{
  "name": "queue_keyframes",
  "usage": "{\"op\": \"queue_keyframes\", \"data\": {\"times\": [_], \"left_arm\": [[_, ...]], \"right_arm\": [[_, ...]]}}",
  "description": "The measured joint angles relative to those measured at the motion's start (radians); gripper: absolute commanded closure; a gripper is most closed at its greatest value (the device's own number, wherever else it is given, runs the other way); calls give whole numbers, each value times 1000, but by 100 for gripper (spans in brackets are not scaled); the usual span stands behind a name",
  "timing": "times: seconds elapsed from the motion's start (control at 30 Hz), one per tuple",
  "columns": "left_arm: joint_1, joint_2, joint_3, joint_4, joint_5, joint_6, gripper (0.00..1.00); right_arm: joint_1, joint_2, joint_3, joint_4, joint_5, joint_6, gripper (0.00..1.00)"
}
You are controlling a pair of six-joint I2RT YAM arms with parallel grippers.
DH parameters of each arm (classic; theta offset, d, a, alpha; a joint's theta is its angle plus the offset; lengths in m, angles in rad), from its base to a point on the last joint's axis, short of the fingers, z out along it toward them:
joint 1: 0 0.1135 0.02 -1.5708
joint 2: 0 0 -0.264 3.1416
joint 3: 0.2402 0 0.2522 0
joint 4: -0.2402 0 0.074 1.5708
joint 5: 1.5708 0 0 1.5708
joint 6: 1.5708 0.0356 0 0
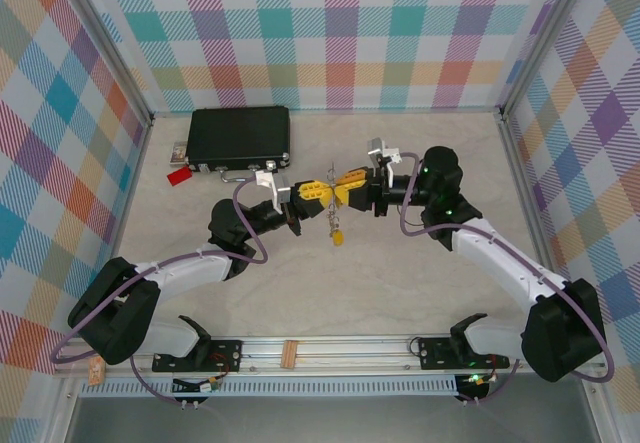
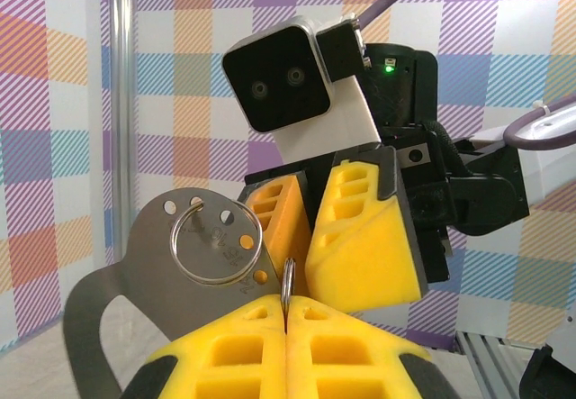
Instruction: Put the keys on the keyring
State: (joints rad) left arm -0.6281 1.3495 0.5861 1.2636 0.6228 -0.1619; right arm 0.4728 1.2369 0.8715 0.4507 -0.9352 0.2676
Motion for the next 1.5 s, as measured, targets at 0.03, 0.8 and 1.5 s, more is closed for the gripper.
{"op": "queue_keyframes", "data": {"times": [0.03,0.8,1.5], "left_arm": [[0,0,0,0,0,-1,100],[34,0,-2,-4,10,-8,74],[75,-95,16,-539,133,320,80]], "right_arm": [[0,4,0,-2,-1,0,85],[5,-19,109,-373,43,-249,100],[83,196,479,-1154,322,-782,100]]}}
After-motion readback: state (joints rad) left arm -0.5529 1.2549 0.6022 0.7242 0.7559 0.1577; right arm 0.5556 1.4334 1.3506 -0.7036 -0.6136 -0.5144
